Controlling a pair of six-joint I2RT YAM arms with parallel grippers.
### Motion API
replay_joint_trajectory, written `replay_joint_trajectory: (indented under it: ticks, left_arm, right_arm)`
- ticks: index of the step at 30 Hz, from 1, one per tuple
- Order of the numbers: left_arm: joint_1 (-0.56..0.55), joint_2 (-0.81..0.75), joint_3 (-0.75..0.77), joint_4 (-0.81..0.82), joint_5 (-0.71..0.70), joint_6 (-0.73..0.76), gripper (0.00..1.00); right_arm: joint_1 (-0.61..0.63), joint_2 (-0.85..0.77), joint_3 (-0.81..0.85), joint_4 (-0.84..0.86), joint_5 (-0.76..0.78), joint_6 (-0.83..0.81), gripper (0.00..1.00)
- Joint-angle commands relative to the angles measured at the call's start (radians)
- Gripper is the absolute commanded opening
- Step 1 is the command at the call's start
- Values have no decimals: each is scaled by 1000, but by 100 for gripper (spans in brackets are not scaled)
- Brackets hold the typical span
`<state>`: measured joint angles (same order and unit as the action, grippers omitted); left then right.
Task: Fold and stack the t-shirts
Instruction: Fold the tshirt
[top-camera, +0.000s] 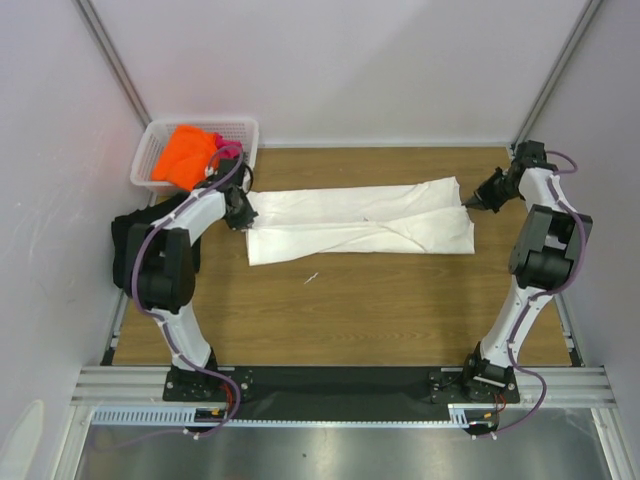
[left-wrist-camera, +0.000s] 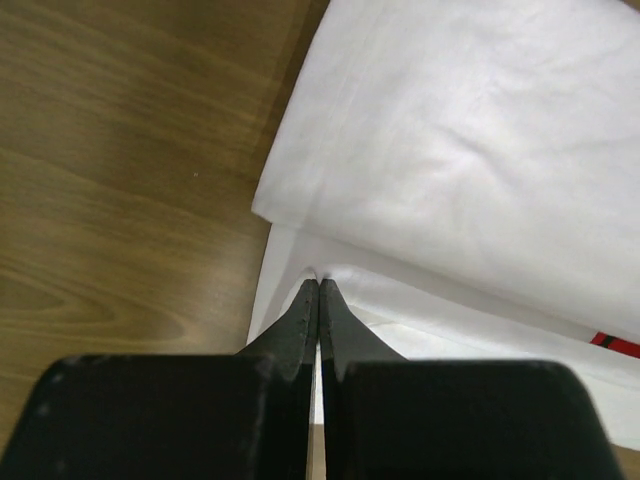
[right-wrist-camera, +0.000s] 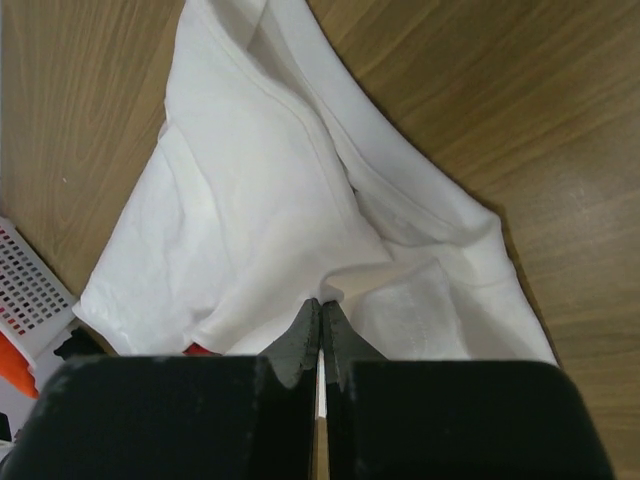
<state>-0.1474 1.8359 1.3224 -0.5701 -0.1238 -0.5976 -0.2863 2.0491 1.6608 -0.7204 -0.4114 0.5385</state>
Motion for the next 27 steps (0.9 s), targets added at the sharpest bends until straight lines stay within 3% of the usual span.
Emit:
replay_joint_trajectory:
  ticks: [1, 17, 27]
  left_arm:
    - [11, 37, 67, 27, -59, 39, 0]
    - [11, 85, 40, 41, -115, 27, 0]
    - [11, 39, 53, 62, -154, 55, 0]
  right_arm:
    - [10, 42, 66, 3, -9, -11, 0]
    - [16, 143, 142, -7, -9, -37, 0]
    - [19, 109, 174, -2, -29, -49, 0]
